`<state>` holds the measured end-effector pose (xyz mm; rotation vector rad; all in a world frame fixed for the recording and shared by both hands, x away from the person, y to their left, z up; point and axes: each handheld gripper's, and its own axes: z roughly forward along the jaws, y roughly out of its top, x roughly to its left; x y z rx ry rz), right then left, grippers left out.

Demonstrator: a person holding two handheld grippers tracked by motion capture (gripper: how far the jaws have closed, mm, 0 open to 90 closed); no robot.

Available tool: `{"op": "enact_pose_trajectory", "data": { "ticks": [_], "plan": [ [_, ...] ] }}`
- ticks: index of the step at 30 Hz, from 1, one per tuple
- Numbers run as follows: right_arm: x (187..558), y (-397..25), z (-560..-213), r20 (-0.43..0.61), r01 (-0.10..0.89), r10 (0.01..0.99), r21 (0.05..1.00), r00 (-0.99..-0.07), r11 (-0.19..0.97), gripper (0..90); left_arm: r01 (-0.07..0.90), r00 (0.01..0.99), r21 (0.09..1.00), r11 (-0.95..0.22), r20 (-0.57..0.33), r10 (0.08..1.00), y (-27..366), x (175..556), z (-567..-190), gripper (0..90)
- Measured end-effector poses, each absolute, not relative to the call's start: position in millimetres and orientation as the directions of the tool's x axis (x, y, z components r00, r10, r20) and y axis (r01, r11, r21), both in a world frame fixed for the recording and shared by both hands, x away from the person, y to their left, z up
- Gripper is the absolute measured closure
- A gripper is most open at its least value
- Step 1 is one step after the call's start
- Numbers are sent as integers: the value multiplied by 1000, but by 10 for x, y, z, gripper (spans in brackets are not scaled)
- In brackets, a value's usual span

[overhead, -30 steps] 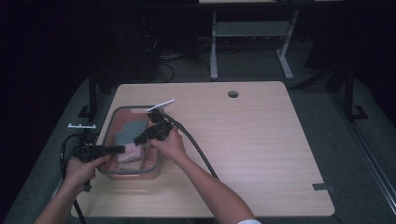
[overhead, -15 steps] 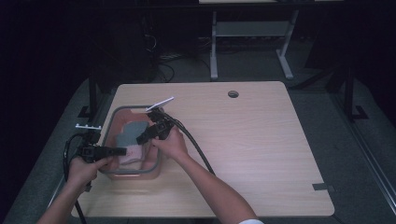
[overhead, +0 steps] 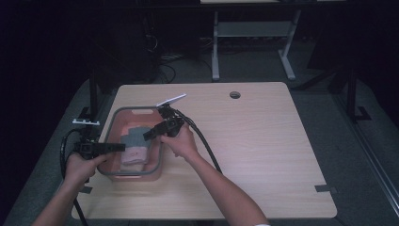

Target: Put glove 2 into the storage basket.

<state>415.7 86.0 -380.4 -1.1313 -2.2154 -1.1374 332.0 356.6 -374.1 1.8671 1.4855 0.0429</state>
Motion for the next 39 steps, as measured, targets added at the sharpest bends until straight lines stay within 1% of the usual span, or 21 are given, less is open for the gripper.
{"op": "enact_pose_trajectory", "data": {
  "ticks": [7,16,18,20,24,32,39],
  "plan": [
    [4171,675,-3787,665,816,474,490,-578,308,637,805,346,592,-34,-422,838,3592,3330,-3613,549],
    [4195,436,-3701,668,818,476,505,-572,274,616,772,368,635,-6,-439,820,3531,3367,-3464,480],
    [4195,395,-3693,668,819,478,508,-571,267,611,771,368,637,-3,-441,818,3517,3366,-3458,471],
    [4195,327,-3687,672,823,480,509,-564,253,605,773,375,634,-14,-438,817,3496,3381,-3458,444],
    [4193,249,-3665,668,822,485,514,-564,247,590,772,368,635,5,-455,811,3450,3399,-3453,427],
    [4194,41,-3615,664,823,500,524,-556,220,561,768,380,641,6,-463,800,3339,3440,-3425,379],
    [4188,-77,-3599,656,822,511,527,-555,215,555,765,402,644,-20,-453,796,3229,3479,-3398,352]
  ]
}}
